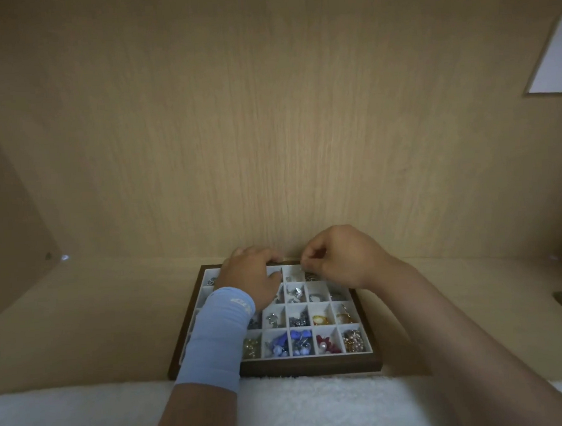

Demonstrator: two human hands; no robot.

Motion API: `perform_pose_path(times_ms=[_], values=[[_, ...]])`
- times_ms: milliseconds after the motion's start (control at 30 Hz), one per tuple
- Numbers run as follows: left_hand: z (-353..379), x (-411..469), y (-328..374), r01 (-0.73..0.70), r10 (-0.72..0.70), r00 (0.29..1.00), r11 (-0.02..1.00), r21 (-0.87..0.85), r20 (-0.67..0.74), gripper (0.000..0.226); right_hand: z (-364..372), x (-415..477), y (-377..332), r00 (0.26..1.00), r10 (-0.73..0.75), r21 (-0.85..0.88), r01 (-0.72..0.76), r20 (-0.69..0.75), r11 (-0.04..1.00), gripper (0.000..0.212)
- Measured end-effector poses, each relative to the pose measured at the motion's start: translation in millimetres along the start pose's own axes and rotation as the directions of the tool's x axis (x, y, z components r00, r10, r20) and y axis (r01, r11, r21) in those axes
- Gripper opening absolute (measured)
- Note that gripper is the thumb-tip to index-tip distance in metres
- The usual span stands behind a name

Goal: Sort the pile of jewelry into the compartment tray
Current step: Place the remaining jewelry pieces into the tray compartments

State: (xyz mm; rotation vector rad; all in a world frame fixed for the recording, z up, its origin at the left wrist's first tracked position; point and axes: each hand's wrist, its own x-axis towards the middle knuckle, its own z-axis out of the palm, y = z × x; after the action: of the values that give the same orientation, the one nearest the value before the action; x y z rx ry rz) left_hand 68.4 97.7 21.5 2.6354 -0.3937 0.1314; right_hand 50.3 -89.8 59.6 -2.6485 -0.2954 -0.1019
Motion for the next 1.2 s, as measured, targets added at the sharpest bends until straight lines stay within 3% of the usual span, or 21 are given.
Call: perform_pose_path(times_ms=[167, 367, 467, 600, 667, 767, 867, 1200], values=[[-0.9, 0.1, -2.6, 0.008, -0.008, 1.0, 1.0, -0.026, 0.013, 0.033, 12.9, 15.3, -7.2, 0.996, -0.048, -0.247, 0.065, 0.074, 0.967, 0.015], [-3.1, -0.4, -0.9, 0.009, -0.008, 1.0, 0.998, -0.055, 0.012, 0.035, 10.5, 16.9, -16.5, 0.99, -0.057, -0.386, 0.102, 0.127, 0.917, 0.021], [-9.2, -4.5, -0.3, 0.021, -0.02, 1.0, 0.997, -0.076, 0.018, 0.036, 1.6, 6.8, -14.3, 0.995, -0.046, -0.364, 0.076, 0.091, 0.928, 0.02], [-28.6, -22.5, 5.1, -0.05, 0.046, 0.996, 0.997, 0.052, 0.07, 0.041, -9.8, -23.5, -10.2, 0.997, -0.041, -0.321, 0.059, 0.061, 0.945, 0.024], [-37.9, -38.4, 3.9, -0.048, 0.035, 0.992, 0.994, 0.101, 0.124, 0.054, -8.5, -43.6, -9.2, 0.995, -0.009, -0.249, 0.033, 0.098, 0.968, 0.043], [-49.8, -65.7, -9.3, 0.02, -0.065, 0.967, 0.983, 0.182, 0.246, 0.089, -1.4, -74.2, -7.8, 0.966, 0.038, -0.078, -0.019, 0.256, 0.997, 0.091], [-56.2, -92.0, -21.9, 0.049, -0.126, 0.94, 0.97, 0.239, 0.317, 0.118, 9.3, -96.1, -4.9, 0.939, 0.063, -0.034, -0.054, 0.339, 0.998, 0.125], [-42.6, -106.9, -45.9, 0.08, -0.08, 0.992, 0.997, 0.007, 0.102, 0.109, 38.1, -87.2, 11.2, 0.986, 0.015, 0.178, -0.044, 0.164, 0.983, 0.141]])
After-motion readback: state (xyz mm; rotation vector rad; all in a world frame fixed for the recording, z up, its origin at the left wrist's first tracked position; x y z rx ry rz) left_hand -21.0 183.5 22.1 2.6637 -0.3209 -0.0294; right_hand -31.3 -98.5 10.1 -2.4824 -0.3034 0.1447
